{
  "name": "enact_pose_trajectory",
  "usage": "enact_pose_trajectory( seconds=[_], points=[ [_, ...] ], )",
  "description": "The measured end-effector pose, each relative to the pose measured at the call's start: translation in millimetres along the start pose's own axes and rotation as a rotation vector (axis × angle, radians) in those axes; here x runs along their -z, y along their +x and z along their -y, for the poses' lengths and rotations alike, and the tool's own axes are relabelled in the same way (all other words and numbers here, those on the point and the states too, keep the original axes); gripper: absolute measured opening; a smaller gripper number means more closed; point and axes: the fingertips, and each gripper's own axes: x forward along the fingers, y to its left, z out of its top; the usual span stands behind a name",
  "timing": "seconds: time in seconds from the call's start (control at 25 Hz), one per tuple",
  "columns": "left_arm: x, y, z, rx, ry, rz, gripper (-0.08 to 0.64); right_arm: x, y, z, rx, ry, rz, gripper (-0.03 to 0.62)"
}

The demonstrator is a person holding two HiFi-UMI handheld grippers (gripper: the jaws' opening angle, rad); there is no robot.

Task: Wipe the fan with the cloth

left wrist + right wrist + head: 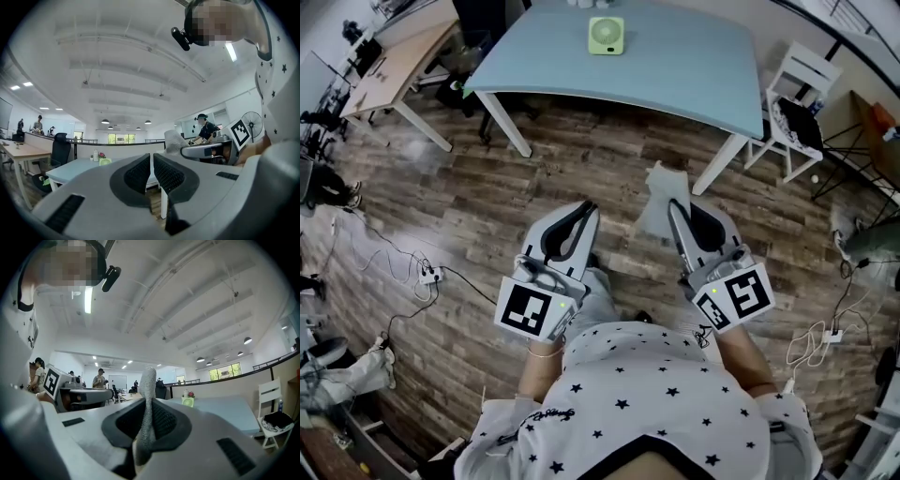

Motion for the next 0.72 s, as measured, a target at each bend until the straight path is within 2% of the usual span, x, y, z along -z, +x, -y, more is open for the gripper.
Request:
enact_pose_trajectory(
  seconds=[0.4, 0.72],
  points=[
    [5.5, 40.2, -95.6, 0.023, -0.012, 0.006, 0.043, 4.1, 89.9, 27.1, 0.061, 0.017, -0.008, 0.025],
    [14.7, 55.1, -174.0, 0.014, -0.013, -0.035, 0.044, 6.9, 171.5, 32.4, 0.070, 0.027, -0.016, 0.025]
  ],
)
